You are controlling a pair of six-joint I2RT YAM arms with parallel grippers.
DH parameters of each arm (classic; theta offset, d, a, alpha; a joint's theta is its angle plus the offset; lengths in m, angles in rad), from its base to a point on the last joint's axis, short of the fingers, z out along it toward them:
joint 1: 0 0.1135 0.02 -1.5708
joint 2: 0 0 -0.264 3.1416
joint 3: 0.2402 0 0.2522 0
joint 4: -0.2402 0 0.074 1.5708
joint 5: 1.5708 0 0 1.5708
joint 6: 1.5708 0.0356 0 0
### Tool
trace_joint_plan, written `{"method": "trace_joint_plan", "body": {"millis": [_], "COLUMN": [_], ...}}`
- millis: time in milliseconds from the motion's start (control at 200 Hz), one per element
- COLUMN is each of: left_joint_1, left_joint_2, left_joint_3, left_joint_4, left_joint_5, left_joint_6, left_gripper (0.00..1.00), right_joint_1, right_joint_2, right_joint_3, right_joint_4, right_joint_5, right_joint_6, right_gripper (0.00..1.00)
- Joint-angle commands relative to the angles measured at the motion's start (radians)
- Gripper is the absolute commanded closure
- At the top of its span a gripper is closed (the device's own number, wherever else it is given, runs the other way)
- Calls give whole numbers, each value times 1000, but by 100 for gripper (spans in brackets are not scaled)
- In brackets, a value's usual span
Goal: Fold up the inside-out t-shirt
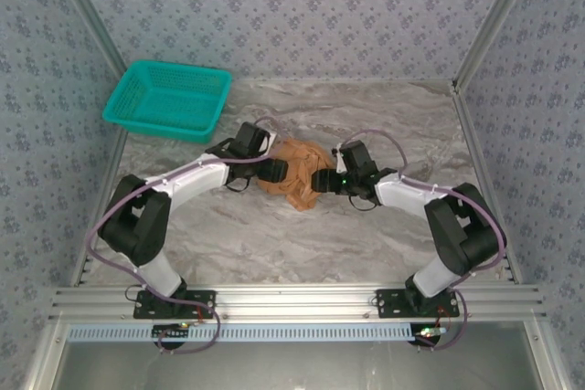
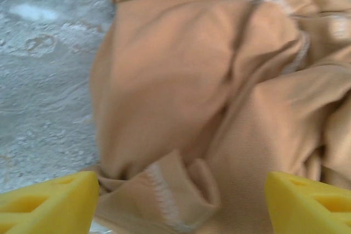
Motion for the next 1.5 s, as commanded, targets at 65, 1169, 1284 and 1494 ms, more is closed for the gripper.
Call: {"method": "trace_joint_plan", "body": {"millis": [65,1169,1284,1494], "left_joint_1": [32,179,179,180], "left_joint_2": [22,-745,-794,-777], "left_joint_3": [-18,228,223,260], "left_joint_4": [49,143,141,129], "left_joint_5": [54,-101,-126,-126], "left_joint_6": [-17,96,105,89], "left_gripper": [34,100,100,100], "right_joint_1": [81,-107,-110,-114], "right_joint_2": [-17,-537,-583,-587], "right_joint_3": [39,618,612,648], "right_joint_4": [19,-284,-302,-309], "right_joint_5": [33,256,322,345], "right_joint_6": [-15,-401,-438,-465], "right_gripper": [25,100,100,100]}}
